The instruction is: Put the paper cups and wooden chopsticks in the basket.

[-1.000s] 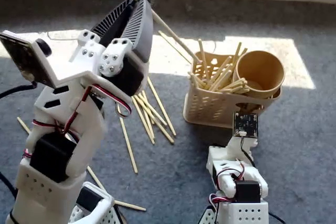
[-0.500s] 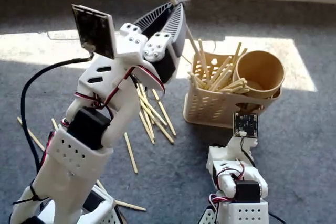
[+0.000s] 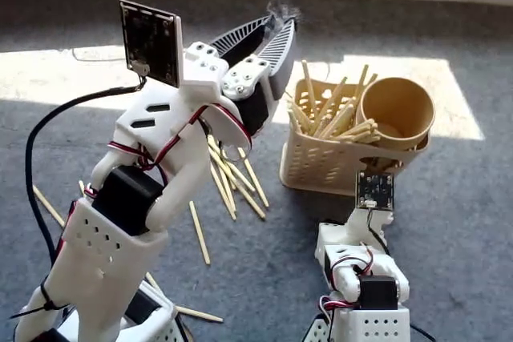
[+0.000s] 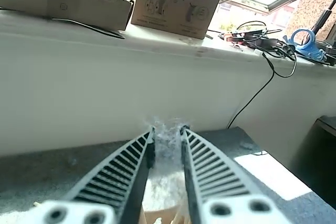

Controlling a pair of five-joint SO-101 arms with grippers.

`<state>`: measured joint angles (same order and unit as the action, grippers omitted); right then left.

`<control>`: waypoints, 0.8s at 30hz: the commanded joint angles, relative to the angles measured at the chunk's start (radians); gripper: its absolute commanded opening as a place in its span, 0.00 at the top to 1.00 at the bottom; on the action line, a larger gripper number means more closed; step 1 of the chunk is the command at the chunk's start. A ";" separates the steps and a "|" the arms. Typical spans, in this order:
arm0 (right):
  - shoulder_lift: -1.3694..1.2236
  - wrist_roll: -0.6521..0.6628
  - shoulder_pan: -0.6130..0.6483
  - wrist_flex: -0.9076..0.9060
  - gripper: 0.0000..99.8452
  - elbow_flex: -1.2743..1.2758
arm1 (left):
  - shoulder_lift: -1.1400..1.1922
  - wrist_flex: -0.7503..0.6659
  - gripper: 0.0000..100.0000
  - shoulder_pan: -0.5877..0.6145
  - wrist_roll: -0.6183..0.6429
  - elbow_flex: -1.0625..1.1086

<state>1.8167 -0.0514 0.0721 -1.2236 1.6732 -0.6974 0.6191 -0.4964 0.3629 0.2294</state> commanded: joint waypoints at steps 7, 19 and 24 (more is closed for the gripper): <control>0.002 0.009 0.007 -0.007 0.99 0.104 | -0.007 0.178 0.91 0.025 -0.118 -0.061; 0.002 0.009 0.007 -0.007 0.99 0.104 | 0.002 0.491 0.91 0.346 -0.117 -0.042; 0.002 0.009 0.007 -0.007 0.99 0.104 | 0.002 0.500 0.91 0.420 -0.117 0.085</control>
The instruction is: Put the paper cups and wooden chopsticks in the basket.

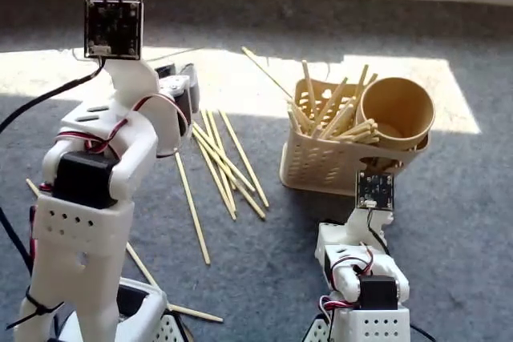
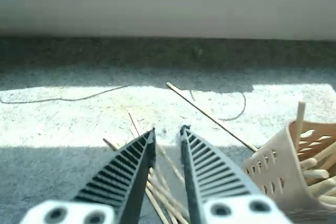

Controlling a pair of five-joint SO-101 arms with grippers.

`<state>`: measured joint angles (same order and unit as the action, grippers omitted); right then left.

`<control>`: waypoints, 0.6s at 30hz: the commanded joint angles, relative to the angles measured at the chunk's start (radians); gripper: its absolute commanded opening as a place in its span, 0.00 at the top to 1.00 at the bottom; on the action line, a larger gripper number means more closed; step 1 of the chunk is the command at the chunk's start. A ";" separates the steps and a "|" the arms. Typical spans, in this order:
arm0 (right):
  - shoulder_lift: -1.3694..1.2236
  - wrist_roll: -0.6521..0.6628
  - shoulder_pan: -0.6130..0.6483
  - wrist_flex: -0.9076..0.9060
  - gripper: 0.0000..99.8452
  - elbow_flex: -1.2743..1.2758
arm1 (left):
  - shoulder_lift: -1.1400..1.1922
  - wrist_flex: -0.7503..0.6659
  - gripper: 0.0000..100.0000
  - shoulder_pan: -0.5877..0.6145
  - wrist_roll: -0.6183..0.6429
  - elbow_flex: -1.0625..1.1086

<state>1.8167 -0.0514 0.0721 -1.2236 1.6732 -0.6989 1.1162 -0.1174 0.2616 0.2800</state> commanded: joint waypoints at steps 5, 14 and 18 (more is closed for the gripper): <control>0.002 0.009 0.007 -0.007 0.99 0.104 | 0.004 -0.041 0.91 0.093 -0.014 0.170; 0.002 0.009 0.007 -0.007 0.99 0.104 | 0.245 -0.081 0.91 0.124 -0.014 0.222; 0.002 0.009 0.007 -0.007 0.99 0.104 | 0.421 -0.040 0.91 0.131 -0.014 0.107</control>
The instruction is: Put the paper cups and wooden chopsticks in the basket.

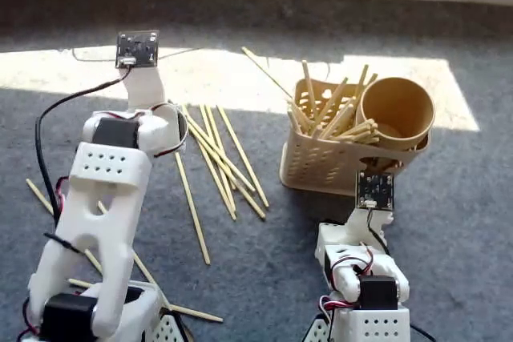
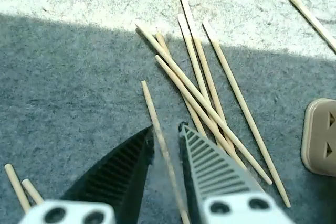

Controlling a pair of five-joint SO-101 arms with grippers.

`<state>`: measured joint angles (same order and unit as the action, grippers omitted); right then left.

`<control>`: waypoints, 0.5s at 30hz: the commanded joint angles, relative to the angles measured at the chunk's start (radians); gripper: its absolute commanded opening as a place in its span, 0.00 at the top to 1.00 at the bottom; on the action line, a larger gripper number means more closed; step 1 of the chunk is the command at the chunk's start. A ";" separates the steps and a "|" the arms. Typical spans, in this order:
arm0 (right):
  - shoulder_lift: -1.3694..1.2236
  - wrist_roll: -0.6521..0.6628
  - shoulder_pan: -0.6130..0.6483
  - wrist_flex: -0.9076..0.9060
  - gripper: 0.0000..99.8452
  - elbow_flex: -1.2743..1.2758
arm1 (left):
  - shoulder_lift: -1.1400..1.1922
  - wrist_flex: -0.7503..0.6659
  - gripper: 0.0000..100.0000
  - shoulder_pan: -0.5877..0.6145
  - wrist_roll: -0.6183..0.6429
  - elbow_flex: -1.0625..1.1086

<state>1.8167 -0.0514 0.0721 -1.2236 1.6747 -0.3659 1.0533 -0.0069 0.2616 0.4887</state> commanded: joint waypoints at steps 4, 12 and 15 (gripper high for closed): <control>0.002 0.009 0.007 -0.007 0.99 0.102 | 0.232 0.095 0.91 0.038 -0.014 -0.208; 0.002 0.009 0.007 -0.007 0.99 0.102 | 0.407 0.180 0.91 0.045 -0.014 -0.338; 0.002 0.009 0.007 -0.007 0.99 0.102 | 0.461 0.173 0.90 0.045 -0.014 -0.363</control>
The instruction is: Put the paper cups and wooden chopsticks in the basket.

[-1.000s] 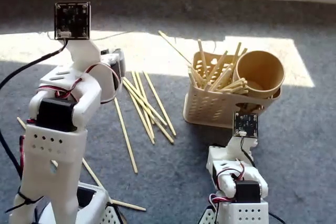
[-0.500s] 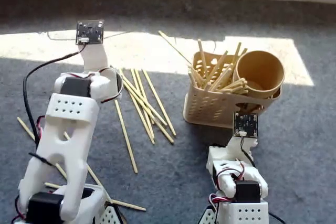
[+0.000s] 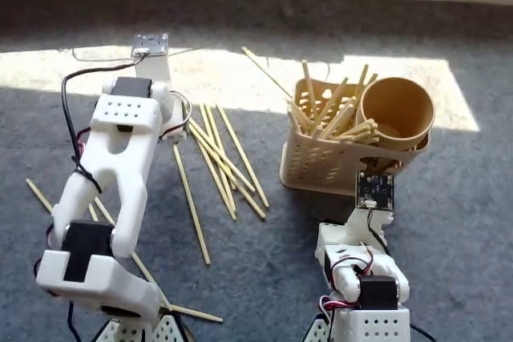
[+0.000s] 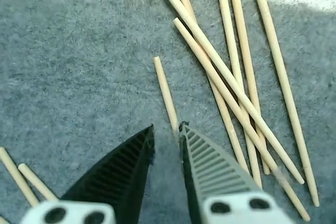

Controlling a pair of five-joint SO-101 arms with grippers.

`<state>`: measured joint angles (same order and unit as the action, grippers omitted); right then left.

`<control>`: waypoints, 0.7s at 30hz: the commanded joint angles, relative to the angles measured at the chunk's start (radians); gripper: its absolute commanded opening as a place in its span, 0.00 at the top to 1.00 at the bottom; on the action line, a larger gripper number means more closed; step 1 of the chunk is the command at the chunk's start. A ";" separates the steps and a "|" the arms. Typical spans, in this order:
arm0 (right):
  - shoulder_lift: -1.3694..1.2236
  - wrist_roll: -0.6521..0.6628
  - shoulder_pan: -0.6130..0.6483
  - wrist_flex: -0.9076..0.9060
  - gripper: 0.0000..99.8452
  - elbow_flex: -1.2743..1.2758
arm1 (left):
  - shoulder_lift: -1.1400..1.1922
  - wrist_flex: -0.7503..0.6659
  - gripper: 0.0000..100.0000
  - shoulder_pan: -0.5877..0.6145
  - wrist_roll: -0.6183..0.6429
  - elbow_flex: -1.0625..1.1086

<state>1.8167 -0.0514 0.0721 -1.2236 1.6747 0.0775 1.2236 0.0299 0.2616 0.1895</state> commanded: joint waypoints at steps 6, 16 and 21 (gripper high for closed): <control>0.002 0.009 0.007 -0.007 0.99 0.102 | 0.140 0.003 0.90 0.008 -0.014 -0.133; 0.002 0.009 0.007 -0.007 0.99 0.102 | 0.303 0.009 0.90 0.007 -0.014 -0.229; 0.002 0.009 0.007 -0.007 0.99 0.102 | 0.352 0.009 0.90 0.004 -0.014 -0.257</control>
<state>1.8167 -0.0514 0.0721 -1.2236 1.6747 0.4304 1.2236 0.0299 0.2601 -0.0130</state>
